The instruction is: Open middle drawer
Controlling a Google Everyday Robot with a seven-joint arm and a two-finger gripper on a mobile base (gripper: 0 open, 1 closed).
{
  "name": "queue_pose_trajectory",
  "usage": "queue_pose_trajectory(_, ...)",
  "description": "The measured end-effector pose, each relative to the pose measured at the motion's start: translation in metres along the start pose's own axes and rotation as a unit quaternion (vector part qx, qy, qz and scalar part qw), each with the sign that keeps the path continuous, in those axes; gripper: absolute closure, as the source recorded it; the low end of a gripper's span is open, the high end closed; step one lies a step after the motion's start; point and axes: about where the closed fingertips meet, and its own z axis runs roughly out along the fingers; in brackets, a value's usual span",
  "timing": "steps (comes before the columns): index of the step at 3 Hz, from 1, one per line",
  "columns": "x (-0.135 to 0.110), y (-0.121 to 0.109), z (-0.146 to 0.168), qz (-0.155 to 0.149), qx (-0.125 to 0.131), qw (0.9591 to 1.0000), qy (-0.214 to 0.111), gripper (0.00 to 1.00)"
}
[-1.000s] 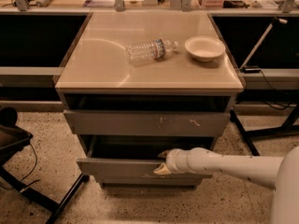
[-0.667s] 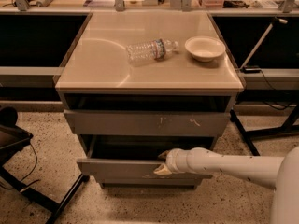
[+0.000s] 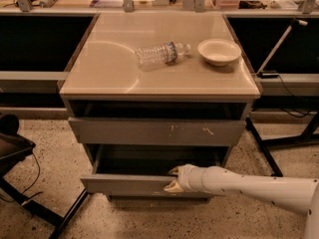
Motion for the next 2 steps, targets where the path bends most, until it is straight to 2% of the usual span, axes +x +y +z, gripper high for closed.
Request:
queue_pose_trajectory(1,0.0021,0.0197,-0.006,-0.003,0.015,0.9999,-0.003,1.0)
queue_pose_trajectory(2,-0.002,0.0173,-0.0102,-0.003,0.015,0.9999,-0.003,1.0)
